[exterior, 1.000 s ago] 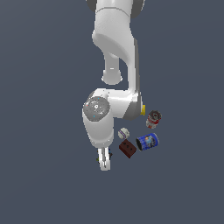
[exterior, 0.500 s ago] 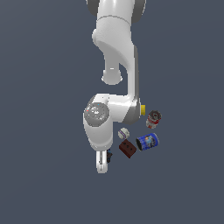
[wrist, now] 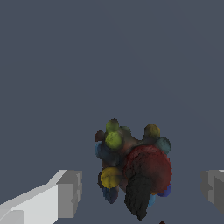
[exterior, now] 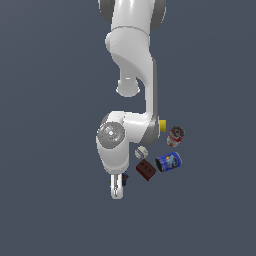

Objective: Pick up a designated object from a clutter of objects.

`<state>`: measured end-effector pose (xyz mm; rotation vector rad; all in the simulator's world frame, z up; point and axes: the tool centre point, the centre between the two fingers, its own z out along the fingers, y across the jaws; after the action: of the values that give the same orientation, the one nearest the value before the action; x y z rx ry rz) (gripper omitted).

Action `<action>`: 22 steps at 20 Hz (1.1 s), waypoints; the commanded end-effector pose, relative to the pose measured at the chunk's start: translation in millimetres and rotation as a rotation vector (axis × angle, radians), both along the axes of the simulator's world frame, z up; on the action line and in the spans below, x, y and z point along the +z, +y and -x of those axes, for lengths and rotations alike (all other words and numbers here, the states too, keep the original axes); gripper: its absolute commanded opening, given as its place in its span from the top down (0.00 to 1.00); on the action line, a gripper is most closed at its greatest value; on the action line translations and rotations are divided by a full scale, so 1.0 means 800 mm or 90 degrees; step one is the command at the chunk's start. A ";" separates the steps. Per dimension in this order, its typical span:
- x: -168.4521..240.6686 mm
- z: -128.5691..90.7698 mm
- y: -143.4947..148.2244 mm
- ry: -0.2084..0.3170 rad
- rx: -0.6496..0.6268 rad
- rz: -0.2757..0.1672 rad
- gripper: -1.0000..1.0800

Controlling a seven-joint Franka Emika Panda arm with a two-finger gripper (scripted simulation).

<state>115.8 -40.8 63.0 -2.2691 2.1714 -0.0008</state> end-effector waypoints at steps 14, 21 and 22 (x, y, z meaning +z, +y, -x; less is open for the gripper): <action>-0.042 0.000 0.000 0.001 -0.002 0.000 1.00; -0.035 -0.004 0.001 -0.005 -0.001 0.000 1.00; -0.035 -0.003 0.001 -0.005 -0.001 0.000 1.00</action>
<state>118.7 -40.2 34.6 -2.2630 2.1699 -0.0088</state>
